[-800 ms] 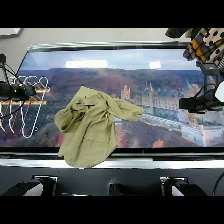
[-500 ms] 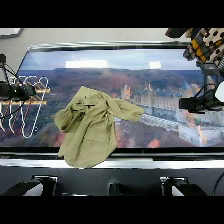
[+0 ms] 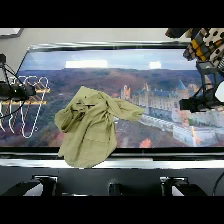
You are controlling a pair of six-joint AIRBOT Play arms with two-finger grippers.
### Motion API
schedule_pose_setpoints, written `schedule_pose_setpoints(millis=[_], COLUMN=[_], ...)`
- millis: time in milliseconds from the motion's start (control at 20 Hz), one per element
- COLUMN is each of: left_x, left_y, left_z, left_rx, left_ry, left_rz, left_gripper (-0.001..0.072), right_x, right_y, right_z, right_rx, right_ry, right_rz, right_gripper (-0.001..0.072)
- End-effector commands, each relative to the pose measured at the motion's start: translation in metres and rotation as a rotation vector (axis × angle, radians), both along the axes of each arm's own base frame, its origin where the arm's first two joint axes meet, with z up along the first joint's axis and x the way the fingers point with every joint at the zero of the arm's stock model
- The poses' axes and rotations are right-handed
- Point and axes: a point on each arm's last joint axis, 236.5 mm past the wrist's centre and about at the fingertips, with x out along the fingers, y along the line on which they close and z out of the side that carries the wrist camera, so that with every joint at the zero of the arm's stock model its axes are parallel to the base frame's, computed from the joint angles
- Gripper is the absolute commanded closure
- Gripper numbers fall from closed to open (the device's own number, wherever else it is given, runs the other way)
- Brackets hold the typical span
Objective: Fold the clothes and pants, and hang the long-sleeved shirts on hangers.
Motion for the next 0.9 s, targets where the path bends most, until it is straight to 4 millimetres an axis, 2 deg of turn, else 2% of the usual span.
schedule_pose_setpoints(millis=[0,150,300,350,400,450,550,650,700,750,800,850], left_x=[0.000,0.000,-0.001,-0.004,-0.008,-0.014,-0.039,-0.070,-0.083,-0.095,-0.103,-0.109], left_y=[0.000,0.000,0.000,0.001,0.001,0.001,0.005,0.005,0.001,-0.006,-0.014,-0.023], left_z=[0.000,0.000,-0.001,-0.003,-0.006,-0.010,-0.032,-0.070,-0.089,-0.109,-0.125,-0.137], left_rx=[0.000,0.000,0.000,-0.001,-0.002,-0.006,-0.024,-0.080,-0.134,-0.203,-0.271,-0.339], left_ry=[0.001,0.001,0.006,0.021,0.044,0.070,0.188,0.304,0.339,0.359,0.365,0.366], left_rz=[0.001,0.001,0.001,0.003,0.007,0.015,0.059,0.105,0.121,0.143,0.165,0.185], left_gripper=[0.0672,0.0672,0.0669,0.0577,0.0237,-0.0013,-0.0013,-0.0013,-0.0013,-0.0013,-0.0013,-0.0013], right_x=[0.010,0.011,0.024,0.026,0.028,0.026,0.019,0.011,0.008,0.003,-0.005,-0.015], right_y=[-0.002,-0.002,0.005,0.006,0.006,0.007,0.012,0.022,0.030,0.045,0.068,0.091], right_z=[0.006,0.006,0.012,0.013,0.014,0.013,0.008,0.002,-0.003,-0.015,-0.031,-0.049], right_rx=[-0.086,-0.086,-0.058,-0.055,-0.055,-0.049,0.024,0.123,0.191,0.283,0.382,0.471], right_ry=[-0.022,-0.024,-0.091,-0.103,-0.110,-0.104,-0.080,-0.055,-0.041,-0.003,0.063,0.138], right_rz=[0.159,0.159,0.155,0.157,0.157,0.152,0.069,-0.040,-0.106,-0.169,-0.174,-0.155], right_gripper=[0.0672,0.0672,0.0671,0.0671,0.0671,0.0672,0.0672,0.0663,0.0586,0.0403,0.0288,0.0283])
